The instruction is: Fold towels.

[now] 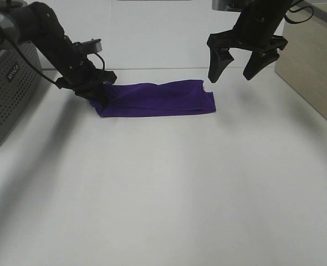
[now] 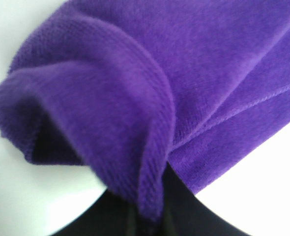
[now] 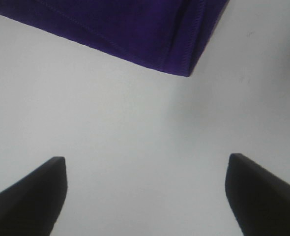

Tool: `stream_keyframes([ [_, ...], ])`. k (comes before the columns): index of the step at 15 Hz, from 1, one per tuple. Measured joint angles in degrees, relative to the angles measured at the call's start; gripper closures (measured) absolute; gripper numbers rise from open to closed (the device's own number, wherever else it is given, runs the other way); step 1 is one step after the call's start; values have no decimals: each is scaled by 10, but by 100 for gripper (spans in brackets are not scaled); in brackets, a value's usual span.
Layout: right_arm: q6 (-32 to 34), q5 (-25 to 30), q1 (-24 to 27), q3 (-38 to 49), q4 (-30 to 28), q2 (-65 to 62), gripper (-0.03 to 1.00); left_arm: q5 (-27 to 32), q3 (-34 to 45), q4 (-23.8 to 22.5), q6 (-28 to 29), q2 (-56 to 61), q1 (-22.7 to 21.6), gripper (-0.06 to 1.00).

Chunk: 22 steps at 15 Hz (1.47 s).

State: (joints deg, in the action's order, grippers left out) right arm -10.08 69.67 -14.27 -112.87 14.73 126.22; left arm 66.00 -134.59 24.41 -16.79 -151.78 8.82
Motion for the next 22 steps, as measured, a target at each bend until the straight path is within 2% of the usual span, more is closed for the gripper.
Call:
stream_keyframes([
  [2,3,1,0,0,0,-20,12,30,-62,-42,11,1,0,92],
  [3,3,1,0,0,0,-48,12,31,-121,-40,20,1,2,92],
  [5,3,1,0,0,0,-69,12,32,-157,-11,22,1,19,92],
  [10,3,2,0,0,1,-125,12,31,-165,1,-1,-5,100,92],
  [15,3,2,0,0,1,-136,12,-6,-165,-8,-2,-22,136,91],
  [16,3,2,0,0,1,-136,12,-24,-165,-9,-2,-22,146,88],
  [17,3,2,0,0,1,-136,12,-46,-165,-6,-2,-22,154,79],
  [18,3,2,0,0,1,-136,12,-73,-165,3,1,-22,169,46],
  [19,3,2,0,0,1,-136,12,-76,-165,5,7,-22,174,31],
  [20,3,2,0,0,1,-136,12,-76,-165,7,13,-22,176,22],
  [22,3,2,0,0,1,-136,12,-70,-172,8,20,-22,176,18],
])
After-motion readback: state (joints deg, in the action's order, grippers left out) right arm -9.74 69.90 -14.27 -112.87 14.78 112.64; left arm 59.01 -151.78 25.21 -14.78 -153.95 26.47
